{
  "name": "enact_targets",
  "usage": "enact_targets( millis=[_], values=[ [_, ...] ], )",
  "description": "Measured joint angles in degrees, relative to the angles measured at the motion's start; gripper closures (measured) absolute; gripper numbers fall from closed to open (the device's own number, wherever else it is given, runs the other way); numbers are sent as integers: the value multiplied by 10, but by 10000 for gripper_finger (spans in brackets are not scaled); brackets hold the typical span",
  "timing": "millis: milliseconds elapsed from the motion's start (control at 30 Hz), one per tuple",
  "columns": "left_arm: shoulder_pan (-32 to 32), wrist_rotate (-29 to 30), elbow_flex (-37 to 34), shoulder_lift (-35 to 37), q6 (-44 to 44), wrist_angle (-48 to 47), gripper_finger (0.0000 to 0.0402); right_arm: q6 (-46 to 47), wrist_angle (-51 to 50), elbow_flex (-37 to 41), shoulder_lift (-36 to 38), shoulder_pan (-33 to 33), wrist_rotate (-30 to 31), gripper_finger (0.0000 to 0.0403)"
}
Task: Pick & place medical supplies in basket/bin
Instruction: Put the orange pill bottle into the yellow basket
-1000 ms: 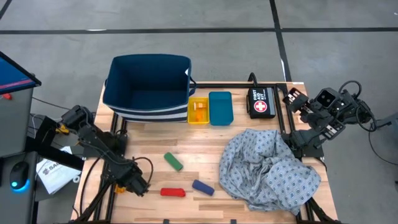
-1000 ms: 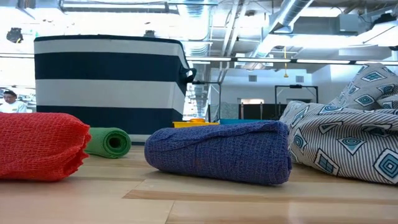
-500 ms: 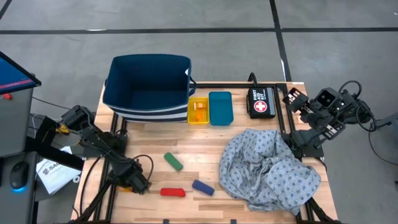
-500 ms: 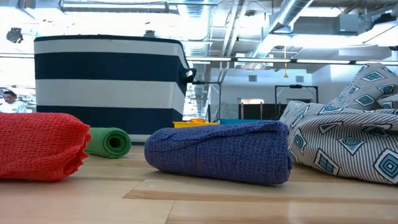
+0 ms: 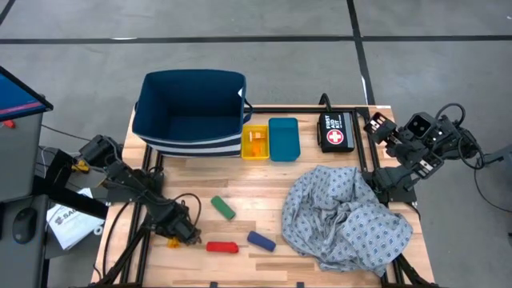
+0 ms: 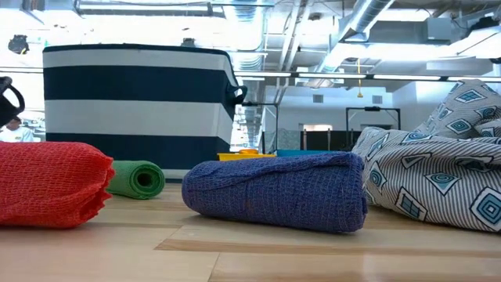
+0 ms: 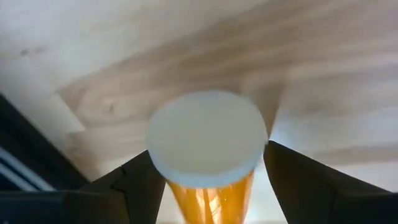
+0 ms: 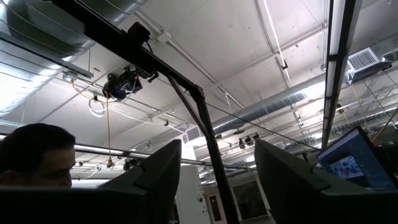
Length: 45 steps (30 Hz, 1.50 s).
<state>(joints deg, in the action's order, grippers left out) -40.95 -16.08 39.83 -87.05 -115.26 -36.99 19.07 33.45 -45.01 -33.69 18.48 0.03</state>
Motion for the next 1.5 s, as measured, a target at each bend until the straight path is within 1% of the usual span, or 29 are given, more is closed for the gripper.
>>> enact_targets(
  millis=[100,267,433,667,833,1100,1200,1267,1333,1500],
  values=[
    [9,17,0,0,-4,0,150,4,0,0,0,-2,0,202],
    [17,23,-2,0,4,1,153,9,0,0,0,-7,0,202],
    [21,27,-2,0,38,2,169,9,0,0,0,-7,0,202],
    [40,37,-2,1,59,-3,200,9,0,0,0,-7,0,202],
    [61,50,-2,1,82,-3,205,9,0,0,0,-7,0,202],
    [119,62,-2,3,172,-4,202,11,0,0,0,-7,0,202],
    [148,83,-3,12,204,-4,206,11,0,0,0,-7,0,202],
    [168,114,-4,26,222,-4,207,11,0,0,0,-6,0,202],
    [189,128,-4,43,236,-5,207,11,0,0,0,-6,0,202],
    [238,141,-4,106,277,8,205,15,0,0,0,-6,0,202]
  ],
)
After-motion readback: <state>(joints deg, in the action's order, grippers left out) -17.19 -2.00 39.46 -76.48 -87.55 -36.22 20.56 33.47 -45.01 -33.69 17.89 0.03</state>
